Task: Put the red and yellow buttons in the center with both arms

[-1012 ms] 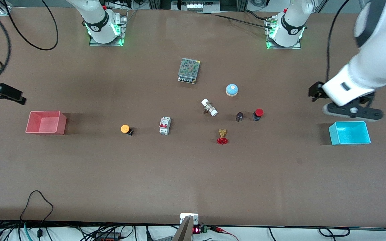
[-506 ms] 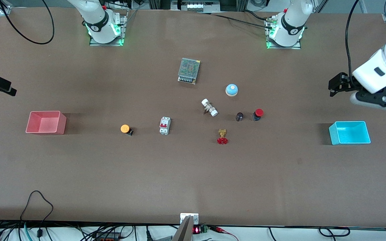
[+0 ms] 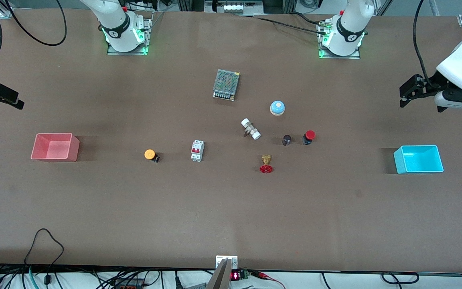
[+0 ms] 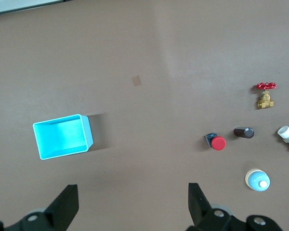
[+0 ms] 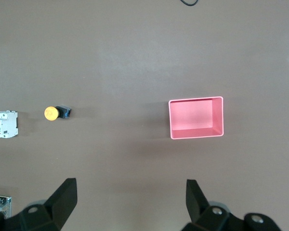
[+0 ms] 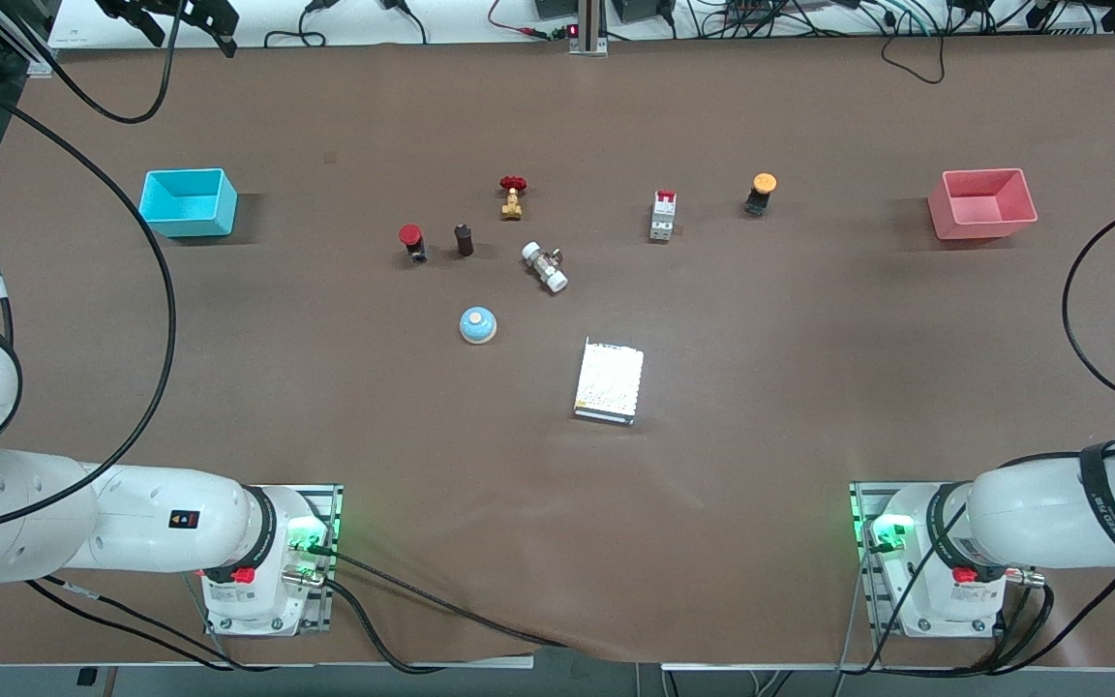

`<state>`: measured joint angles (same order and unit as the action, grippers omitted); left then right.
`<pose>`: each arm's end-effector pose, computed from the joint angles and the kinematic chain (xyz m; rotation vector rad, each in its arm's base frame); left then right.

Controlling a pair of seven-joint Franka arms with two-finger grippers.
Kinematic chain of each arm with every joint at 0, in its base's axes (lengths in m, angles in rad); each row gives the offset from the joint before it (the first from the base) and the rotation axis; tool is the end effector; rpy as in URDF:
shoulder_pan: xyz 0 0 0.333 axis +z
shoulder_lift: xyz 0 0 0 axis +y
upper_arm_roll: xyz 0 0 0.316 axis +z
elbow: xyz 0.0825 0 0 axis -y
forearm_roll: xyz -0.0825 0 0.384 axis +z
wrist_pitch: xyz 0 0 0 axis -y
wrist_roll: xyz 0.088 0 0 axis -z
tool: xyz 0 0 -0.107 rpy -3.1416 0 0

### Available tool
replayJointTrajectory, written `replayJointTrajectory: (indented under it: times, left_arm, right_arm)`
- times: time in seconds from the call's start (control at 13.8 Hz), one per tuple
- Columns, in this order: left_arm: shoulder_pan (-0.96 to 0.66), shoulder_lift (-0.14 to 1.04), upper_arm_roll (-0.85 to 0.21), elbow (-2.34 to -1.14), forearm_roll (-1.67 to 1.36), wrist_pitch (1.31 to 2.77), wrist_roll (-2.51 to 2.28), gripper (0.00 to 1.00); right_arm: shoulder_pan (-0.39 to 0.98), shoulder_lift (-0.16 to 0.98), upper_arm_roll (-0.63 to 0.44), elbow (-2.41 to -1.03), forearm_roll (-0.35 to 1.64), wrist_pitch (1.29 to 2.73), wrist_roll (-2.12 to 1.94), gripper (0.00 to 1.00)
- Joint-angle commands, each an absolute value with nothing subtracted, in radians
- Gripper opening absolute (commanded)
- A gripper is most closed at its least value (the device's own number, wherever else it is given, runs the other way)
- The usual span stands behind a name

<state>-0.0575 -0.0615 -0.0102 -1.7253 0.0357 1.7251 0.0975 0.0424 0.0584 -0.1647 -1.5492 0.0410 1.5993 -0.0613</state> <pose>0.5463 -0.0339 0.5986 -3.0921 0.2628 -0.0943 0.5710 -0.0631 0.6047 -3.1081 0.0965 0.0071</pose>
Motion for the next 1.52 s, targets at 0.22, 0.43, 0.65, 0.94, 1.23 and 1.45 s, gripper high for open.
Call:
replayJointTrajectory:
  times: [0.22,0.43,0.65,0.94,1.23,1.45]
  left_arm:
    - [-0.067,-0.063,-0.014,-1.712,0.035,1.674,0.083,1.0]
    - [-0.063,-0.038,-0.005,-1.684,0.032,1.672,0.077,1.0]
    - [-0.064,-0.02,-0.005,-1.672,0.023,1.672,0.028,1.0]
    - [-0.06,-0.02,-0.009,-1.671,0.023,1.671,0.021,1.0]
    - [-0.06,-0.02,-0.011,-1.671,0.023,1.671,0.023,1.0]
    - [-0.06,-0.02,-0.012,-1.671,0.025,1.671,0.023,1.0]
  right_arm:
    - [0.057,-0.109,-0.161,-1.77,-0.02,1.692,-0.061,1.0]
    - [0.058,-0.121,-0.163,-1.787,-0.018,1.694,-0.032,1.0]
    - [0.08,-0.12,-0.163,-1.778,-0.021,1.678,-0.006,1.0]
    - [0.077,-0.124,-0.169,-1.753,-0.02,1.632,-0.006,1.0]
    - [0.08,-0.127,-0.167,-1.747,-0.02,1.602,-0.008,1.0]
    - [0.081,-0.133,-0.166,-1.746,-0.02,1.597,-0.008,1.0]
